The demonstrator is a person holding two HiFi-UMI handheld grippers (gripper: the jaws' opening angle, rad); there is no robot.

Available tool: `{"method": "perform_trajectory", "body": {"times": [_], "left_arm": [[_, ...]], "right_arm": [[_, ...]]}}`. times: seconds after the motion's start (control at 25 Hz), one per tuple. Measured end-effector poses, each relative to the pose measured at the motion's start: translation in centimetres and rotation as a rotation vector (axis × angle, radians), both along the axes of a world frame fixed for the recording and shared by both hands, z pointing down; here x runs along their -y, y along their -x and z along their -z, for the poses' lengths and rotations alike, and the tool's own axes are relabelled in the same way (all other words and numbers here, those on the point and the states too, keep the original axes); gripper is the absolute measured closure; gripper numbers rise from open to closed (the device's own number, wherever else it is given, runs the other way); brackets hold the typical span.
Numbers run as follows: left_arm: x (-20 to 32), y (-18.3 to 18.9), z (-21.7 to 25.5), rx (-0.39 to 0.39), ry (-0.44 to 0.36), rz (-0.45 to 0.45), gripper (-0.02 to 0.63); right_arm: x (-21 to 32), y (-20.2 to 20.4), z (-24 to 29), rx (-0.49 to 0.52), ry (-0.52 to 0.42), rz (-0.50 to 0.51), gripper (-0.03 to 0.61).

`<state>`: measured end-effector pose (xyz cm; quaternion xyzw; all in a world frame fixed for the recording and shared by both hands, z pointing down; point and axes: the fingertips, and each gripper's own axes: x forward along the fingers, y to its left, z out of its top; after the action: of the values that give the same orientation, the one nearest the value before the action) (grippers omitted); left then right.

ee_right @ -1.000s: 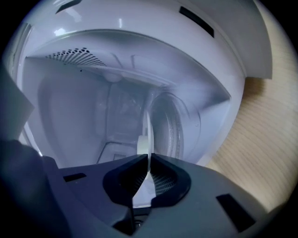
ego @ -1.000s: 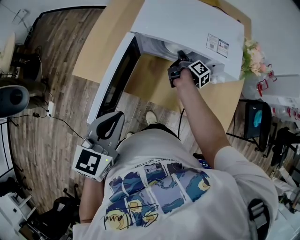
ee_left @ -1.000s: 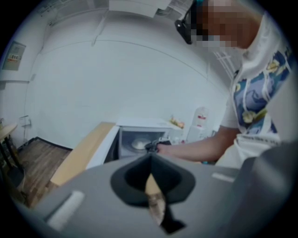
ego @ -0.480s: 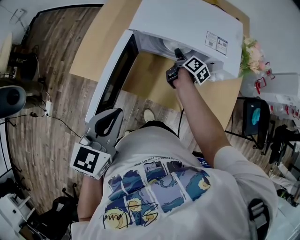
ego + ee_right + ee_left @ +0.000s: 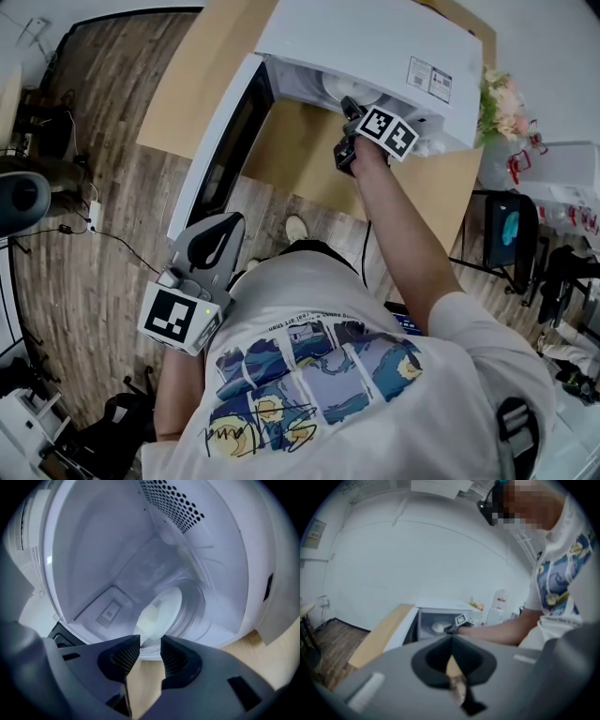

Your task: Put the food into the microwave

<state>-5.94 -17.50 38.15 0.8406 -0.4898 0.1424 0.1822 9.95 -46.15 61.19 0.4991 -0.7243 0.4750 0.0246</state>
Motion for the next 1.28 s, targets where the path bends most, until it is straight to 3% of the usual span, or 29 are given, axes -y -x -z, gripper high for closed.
{"method": "perform_trajectory", "body": {"times": [0.4, 0.8, 1.28], "left_arm": [[-1.1, -0.4, 0.2, 0.002, -0.008, -0.01, 0.606], [-2.1, 0.0, 0.1, -0.005, -0.006, -0.004, 0.606], [-5.1, 2.3, 0.3, -0.027, -0.022, -0.008, 0.606]], "right_arm": [[-0.9, 0.0, -0.3, -0.193, 0.026, 0.106, 0.419], [-1.9, -0.6, -1.5, -0.155, 0.09, 0.07, 0.394], [-4.3, -0.8, -1.2, -0.178, 0.083, 0.042, 0.385]]}}
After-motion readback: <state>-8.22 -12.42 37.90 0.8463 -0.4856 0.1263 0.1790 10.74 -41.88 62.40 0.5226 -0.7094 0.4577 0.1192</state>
